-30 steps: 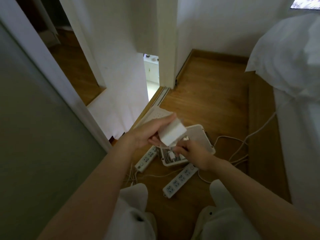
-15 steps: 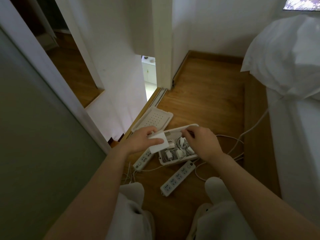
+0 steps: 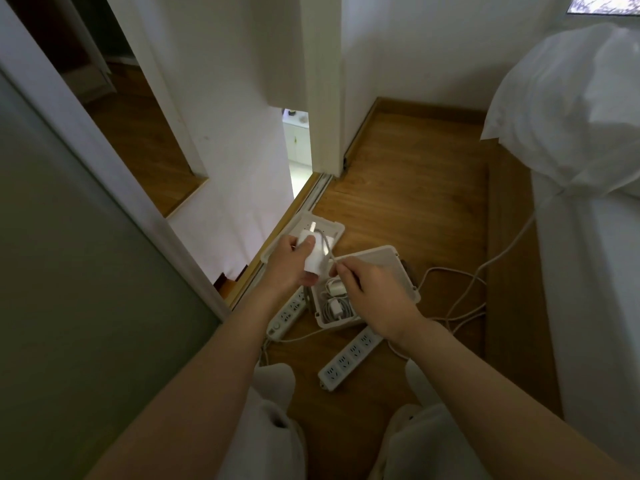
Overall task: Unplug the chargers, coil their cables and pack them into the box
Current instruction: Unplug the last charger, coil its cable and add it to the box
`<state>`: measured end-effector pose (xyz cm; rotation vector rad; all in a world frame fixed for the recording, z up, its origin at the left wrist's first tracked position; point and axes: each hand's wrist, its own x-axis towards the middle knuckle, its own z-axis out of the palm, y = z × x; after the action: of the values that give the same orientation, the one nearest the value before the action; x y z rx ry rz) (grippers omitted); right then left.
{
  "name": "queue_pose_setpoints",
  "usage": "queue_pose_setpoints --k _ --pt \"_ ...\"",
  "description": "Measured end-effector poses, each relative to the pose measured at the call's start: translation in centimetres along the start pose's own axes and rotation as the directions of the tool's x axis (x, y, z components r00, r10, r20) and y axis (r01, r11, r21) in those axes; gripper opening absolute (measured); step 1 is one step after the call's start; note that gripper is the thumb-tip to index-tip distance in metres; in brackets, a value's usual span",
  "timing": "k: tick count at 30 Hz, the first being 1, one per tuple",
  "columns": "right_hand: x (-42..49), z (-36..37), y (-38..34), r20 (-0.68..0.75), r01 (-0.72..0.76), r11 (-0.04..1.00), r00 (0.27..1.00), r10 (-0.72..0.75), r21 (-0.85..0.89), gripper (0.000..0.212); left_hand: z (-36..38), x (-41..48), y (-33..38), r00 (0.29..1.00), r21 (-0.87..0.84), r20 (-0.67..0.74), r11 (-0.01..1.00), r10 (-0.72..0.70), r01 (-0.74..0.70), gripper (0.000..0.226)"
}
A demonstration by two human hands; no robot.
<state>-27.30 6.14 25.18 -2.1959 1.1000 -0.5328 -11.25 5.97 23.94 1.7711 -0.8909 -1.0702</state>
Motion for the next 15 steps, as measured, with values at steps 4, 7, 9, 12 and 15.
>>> queue_pose_setpoints --k 4,7,9,12,15 --pt "-0.1 1.5 0.2 0.155 0.082 0.994 0.985 -0.071 -0.065 0.027 0.1 0.0 0.7 0.989 -0.323 0.022 0.935 -0.143 0.143 0.04" --pt "0.1 2.4 0.8 0.257 0.097 0.994 0.963 -0.081 -0.05 0.025 0.0 -0.4 1.2 0.971 -0.634 0.152 0.735 -0.186 0.24 0.035" --pt "0.3 2.6 1.3 0.304 0.065 0.997 0.95 -0.073 0.038 0.024 -0.2 -0.6 1.7 0.961 -0.763 0.22 0.584 -0.166 0.276 0.035" --pt "0.8 2.4 1.9 0.36 -0.03 0.988 0.933 -0.028 0.153 0.023 -0.6 -0.8 2.1 0.951 -0.852 0.29 0.422 -0.109 0.309 0.04" --pt "1.1 1.5 2.8 0.397 -0.071 0.993 0.918 0.026 0.099 0.025 -1.3 -0.7 2.2 0.945 -0.852 0.325 0.42 -0.046 0.313 0.039"
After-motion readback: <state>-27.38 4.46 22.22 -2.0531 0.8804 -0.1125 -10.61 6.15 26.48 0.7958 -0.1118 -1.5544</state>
